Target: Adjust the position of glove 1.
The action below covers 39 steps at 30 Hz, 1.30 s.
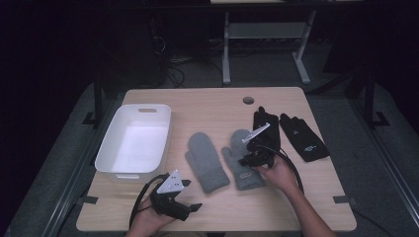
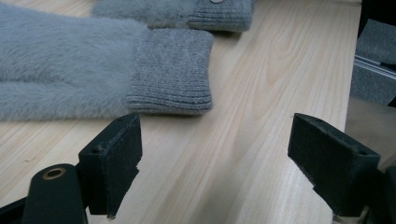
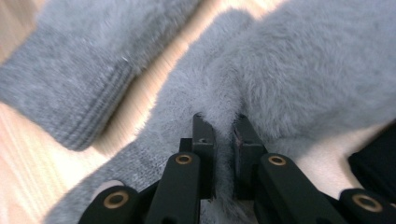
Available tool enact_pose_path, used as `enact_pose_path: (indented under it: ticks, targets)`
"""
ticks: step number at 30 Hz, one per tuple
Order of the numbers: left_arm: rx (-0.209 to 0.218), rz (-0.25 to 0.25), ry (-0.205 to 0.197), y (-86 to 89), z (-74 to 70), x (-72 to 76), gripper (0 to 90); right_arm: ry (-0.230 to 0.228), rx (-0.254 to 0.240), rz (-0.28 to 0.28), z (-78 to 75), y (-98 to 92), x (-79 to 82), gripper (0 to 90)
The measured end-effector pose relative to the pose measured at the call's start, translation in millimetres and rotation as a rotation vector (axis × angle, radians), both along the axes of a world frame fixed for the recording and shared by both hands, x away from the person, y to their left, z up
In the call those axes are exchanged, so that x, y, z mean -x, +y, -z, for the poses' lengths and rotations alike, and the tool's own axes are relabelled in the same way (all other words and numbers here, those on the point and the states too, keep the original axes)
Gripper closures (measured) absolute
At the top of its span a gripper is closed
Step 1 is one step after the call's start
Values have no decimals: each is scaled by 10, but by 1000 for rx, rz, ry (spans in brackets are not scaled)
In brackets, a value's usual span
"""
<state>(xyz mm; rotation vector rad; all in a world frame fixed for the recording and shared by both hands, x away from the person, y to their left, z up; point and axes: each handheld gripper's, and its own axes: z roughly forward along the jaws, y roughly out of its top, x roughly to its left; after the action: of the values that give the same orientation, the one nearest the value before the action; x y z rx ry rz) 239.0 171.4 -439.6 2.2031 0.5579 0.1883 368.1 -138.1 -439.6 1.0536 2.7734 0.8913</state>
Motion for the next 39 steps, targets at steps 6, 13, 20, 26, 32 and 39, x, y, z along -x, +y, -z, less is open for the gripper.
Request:
enact_pose_path:
  ticks: [6, 13, 20, 26, 32, 39]
  targets:
    - [8, -6, -1, 29, -5, 1, 174, -12, -32, -2, -171, -8, 6, 831]
    - [8, -12, -12, 72, -25, 16, 174, -36, -87, -18, -464, 114, -13, 830]
    - [17, -17, -8, 81, -31, 29, 174, -42, -104, -91, -630, 474, -71, 827]
    - [24, -21, -10, 97, -38, 29, 174, -33, -104, -142, -621, 745, -141, 824]
    - [22, -21, -10, 107, -41, 30, 174, -13, -85, -179, -518, 964, -200, 820]
    - [28, -28, -9, 121, -44, 25, 174, 9, -64, -212, -418, 1114, -209, 816]
